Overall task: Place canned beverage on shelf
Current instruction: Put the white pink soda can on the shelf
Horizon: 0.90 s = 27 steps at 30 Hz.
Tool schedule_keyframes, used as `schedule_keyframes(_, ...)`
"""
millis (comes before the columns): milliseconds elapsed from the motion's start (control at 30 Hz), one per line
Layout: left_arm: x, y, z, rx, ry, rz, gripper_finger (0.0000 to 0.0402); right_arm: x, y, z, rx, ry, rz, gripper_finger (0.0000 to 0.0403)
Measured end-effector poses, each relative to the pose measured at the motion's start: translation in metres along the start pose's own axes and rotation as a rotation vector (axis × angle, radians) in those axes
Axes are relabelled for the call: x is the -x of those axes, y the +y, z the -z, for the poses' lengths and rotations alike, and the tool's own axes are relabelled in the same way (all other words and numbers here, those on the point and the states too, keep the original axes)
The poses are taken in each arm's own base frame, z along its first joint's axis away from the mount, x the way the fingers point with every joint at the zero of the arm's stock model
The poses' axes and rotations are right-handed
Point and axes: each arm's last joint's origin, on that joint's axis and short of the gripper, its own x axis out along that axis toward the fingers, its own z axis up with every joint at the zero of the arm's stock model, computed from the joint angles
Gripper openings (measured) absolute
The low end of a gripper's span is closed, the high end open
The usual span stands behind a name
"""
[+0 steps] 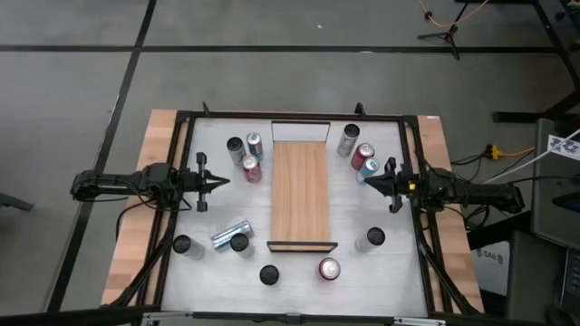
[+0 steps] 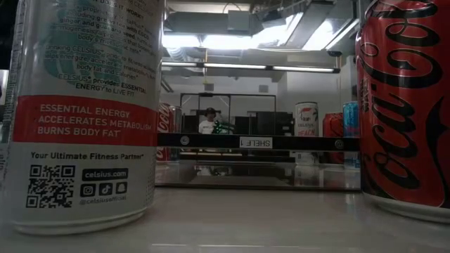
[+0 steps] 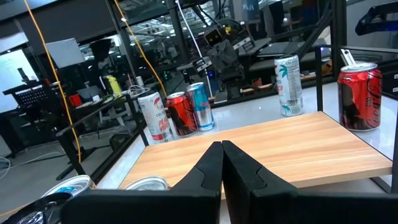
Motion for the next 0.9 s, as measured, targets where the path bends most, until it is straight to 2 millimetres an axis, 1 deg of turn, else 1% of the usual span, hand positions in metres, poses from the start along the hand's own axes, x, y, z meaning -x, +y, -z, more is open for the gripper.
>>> schedule_keyframes(100, 0.000, 0.000, 0.000, -0.001, 0.000, 0.000, 0.0000, 0.000, 0.002, -0.007, -0.057, -0.070, -0.026, 0.0000)
schedule_keyframes(267, 0.000, 0.000, 0.000, 0.000, 0.000, 0.000, 0.0000, 0.002, 0.006, -0.020, -0.082, -0.214, -0.048, 0.0003)
schedule_keyframes(400, 0.000, 0.000, 0.000, 0.000, 0.000, 0.000, 0.0000, 0.005, 0.008, -0.028, -0.125, -0.301, -0.076, 0.0026)
schedule_keyframes(467, 0.000, 0.000, 0.000, 0.000, 0.000, 0.000, 0.0000, 0.006, 0.009, -0.031, -0.141, -0.330, -0.089, 0.0049)
schedule_keyframes(600, 0.000, 0.000, 0.000, 0.000, 0.000, 0.000, 0.0000, 0.007, 0.010, -0.034, -0.147, -0.364, -0.104, 0.0109)
schedule_keyframes(767, 0.000, 0.000, 0.000, 0.000, 0.000, 0.000, 0.0000, 0.007, 0.010, -0.034, -0.147, -0.365, -0.104, 0.0191)
schedule_keyframes(900, 0.000, 0.000, 0.000, 0.000, 0.000, 0.000, 0.0000, 0.007, 0.010, -0.035, -0.148, -0.366, -0.103, 0.0244)
